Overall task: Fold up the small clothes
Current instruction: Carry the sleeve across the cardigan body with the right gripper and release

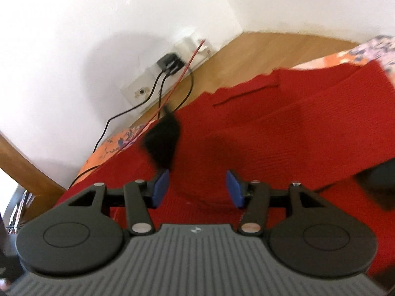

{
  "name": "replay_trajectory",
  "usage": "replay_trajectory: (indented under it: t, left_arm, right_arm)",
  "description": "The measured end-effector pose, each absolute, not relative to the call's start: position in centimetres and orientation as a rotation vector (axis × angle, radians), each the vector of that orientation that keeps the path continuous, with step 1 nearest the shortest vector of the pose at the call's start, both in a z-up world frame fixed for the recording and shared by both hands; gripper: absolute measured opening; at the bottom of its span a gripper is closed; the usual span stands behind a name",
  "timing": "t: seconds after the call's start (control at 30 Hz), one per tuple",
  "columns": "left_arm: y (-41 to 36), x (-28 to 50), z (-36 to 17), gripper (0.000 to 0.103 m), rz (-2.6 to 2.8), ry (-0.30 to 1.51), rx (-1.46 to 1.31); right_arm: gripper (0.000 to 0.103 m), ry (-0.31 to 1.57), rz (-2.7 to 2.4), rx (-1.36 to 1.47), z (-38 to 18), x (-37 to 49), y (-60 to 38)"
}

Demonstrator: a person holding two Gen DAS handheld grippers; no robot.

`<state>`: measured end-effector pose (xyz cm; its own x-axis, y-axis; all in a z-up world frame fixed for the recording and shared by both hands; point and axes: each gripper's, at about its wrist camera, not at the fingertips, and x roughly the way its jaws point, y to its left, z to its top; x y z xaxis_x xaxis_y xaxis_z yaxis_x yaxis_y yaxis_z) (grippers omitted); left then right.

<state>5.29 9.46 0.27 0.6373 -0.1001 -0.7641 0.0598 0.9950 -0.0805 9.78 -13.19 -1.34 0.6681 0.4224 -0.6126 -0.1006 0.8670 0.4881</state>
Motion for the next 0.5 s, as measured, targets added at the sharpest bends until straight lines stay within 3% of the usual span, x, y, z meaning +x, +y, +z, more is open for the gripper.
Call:
replay_trajectory:
  t: [0.5]
  left_arm:
    - [7.1, 9.7, -0.2, 0.103, -0.035, 0.84, -0.018]
  right_arm:
    - [0.067, 0.76, 0.101, 0.459, 0.5, 6.8, -25.7]
